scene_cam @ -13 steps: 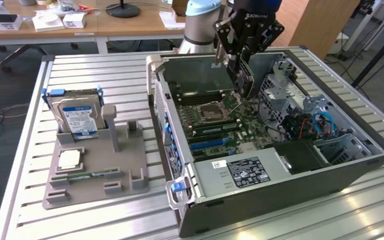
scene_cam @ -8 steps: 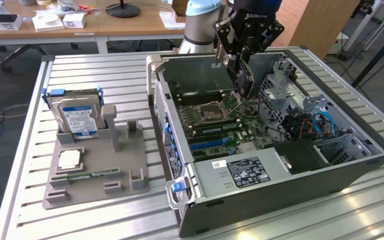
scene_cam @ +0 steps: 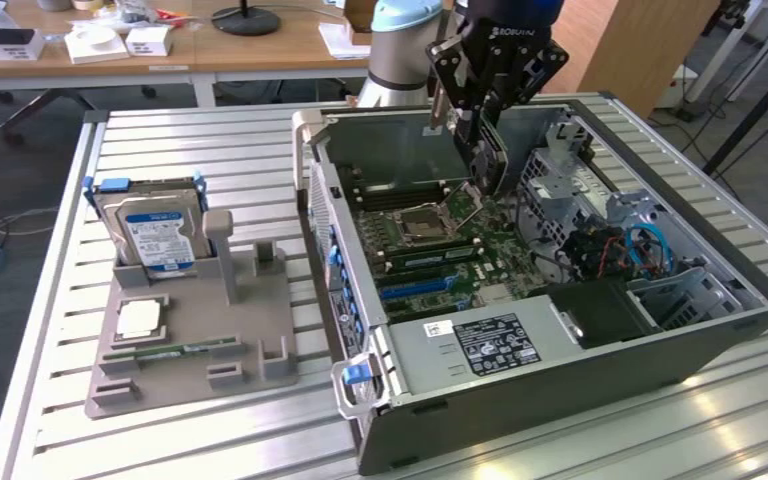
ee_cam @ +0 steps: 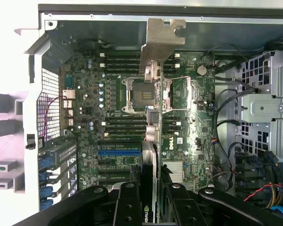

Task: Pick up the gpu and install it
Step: 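Pick up the gpu and move the gpu toward the slot, then insert the gpu into the slot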

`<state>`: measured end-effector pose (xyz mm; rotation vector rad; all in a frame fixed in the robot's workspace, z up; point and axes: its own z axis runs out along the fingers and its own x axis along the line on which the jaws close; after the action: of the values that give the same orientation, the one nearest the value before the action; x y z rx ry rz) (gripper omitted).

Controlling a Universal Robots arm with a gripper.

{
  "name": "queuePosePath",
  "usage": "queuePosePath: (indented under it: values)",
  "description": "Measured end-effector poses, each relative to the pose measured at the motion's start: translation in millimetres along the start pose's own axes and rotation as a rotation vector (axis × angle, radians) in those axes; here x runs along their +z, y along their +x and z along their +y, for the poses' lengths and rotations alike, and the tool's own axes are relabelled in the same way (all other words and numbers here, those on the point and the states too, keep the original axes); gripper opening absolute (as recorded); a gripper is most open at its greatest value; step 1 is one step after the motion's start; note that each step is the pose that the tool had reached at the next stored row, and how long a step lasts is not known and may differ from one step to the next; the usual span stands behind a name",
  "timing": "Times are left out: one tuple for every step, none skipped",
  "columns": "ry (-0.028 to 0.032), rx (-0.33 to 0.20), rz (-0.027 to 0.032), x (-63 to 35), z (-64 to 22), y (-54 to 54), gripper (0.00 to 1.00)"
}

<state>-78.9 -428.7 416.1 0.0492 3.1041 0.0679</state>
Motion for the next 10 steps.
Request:
queuePosePath:
  values:
    - [0.0000, -0.002, 0.0001, 0.0, 0.0, 0.0, 0.26]
    - [-0.0001, -0.005, 0.0002, 0.0, 0.0, 0.0, 0.26]
    - [-0.0005, -0.012, 0.0006, 0.0, 0.0, 0.0, 0.26]
    - [-0.0009, -0.023, 0.0010, 0.0, 0.0, 0.1, 0.26]
    - [-0.0013, -0.036, 0.0016, 0.0, 0.0, 0.0, 0.26]
    - [-0.0020, -0.055, 0.0024, 0.0, 0.0, 0.0, 0.26]
    - [-0.0026, -0.072, 0.0032, 0.0, 0.0, 0.0, 0.26]
    - [-0.0032, -0.090, 0.0040, 0.0, 0.0, 0.0, 0.26]
    - [-0.0039, -0.108, 0.0049, 0.1, 0.0, 0.0, 0.26]
    - [-0.0045, -0.126, 0.0057, 0.1, 0.0, 0.0, 0.26]
